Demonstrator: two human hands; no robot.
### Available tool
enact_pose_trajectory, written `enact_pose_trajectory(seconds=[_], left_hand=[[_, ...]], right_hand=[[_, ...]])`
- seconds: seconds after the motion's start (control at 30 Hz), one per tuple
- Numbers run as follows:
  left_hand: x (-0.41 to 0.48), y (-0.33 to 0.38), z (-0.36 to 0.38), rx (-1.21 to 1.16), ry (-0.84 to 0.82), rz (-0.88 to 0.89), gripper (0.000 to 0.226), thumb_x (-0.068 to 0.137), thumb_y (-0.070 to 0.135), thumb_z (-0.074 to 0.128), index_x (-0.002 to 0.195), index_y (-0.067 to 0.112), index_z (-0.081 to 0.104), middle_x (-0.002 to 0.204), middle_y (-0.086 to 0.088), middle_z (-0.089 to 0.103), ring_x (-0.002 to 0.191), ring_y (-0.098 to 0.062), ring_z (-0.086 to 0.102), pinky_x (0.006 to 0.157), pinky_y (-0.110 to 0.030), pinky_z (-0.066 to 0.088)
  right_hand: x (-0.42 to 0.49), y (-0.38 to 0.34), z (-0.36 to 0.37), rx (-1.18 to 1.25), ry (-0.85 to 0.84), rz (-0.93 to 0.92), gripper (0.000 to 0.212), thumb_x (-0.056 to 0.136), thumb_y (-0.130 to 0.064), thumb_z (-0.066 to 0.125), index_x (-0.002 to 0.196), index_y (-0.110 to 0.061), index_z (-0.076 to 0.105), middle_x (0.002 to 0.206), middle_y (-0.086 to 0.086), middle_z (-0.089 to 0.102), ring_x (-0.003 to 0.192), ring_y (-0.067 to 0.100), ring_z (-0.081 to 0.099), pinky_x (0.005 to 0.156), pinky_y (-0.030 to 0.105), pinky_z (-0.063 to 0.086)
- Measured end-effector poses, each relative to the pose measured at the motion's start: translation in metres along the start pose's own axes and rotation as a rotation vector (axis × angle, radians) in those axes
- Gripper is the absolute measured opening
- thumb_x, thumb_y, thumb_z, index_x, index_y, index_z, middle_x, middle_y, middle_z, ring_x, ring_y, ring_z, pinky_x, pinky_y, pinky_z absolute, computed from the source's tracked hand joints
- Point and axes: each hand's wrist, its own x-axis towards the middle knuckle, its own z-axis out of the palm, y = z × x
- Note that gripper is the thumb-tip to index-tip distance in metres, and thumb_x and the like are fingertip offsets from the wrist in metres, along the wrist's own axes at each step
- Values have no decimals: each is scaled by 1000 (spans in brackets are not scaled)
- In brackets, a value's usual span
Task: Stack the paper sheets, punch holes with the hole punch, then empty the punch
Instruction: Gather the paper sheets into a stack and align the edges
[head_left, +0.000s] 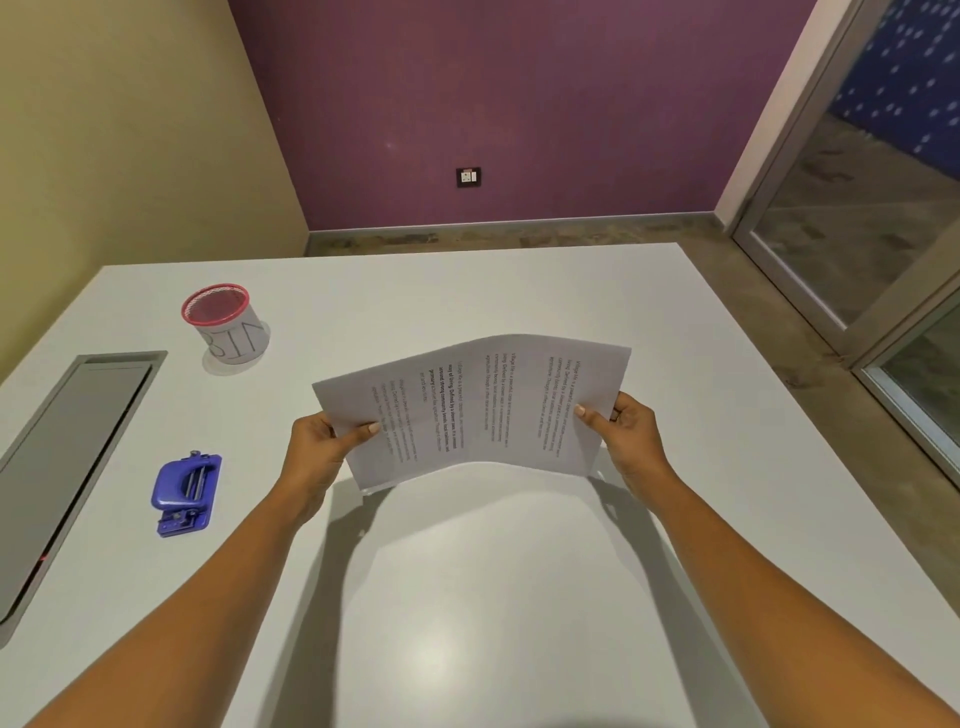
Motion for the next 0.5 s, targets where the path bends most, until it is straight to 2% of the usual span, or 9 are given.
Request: enact_pose_trajectory(seconds=[0.13, 0.2, 0.3, 0.5], left_hand=[[-1, 2, 0, 0, -20, -4, 26, 73, 2, 73, 89, 22, 69, 83, 17, 74, 84, -4, 68, 75, -23, 50], [-2, 2, 1, 7, -25, -1, 26, 74, 3, 72, 89, 22, 68, 81, 18, 74, 82, -1, 68, 74, -22, 50], [-2, 2, 3, 4, -19, 5, 20, 77, 5, 70, 87, 22, 68, 80, 17, 74, 85, -8, 67, 73, -24, 50], [-3, 6, 4, -14, -30, 3, 21, 78, 6, 69, 89, 23, 68, 83, 17, 74, 84, -6, 68, 73, -23, 51]], right_hand=[[0, -3, 0, -22, 11, 6, 20, 80, -9, 69, 94, -21, 63, 88, -10, 67, 79, 1, 64, 59, 12, 52], [0, -1, -1, -36, 13, 17, 21, 80, -9, 69, 97, -19, 62, 88, -9, 66, 81, 1, 63, 61, 12, 50], [-1, 0, -1, -38, 10, 20, 19, 82, -10, 67, 98, -18, 62, 91, -7, 66, 81, 1, 62, 62, 12, 50], [1, -2, 1, -31, 22, 19, 17, 83, -11, 67, 96, -20, 63, 95, -3, 67, 84, 10, 63, 75, 24, 49]])
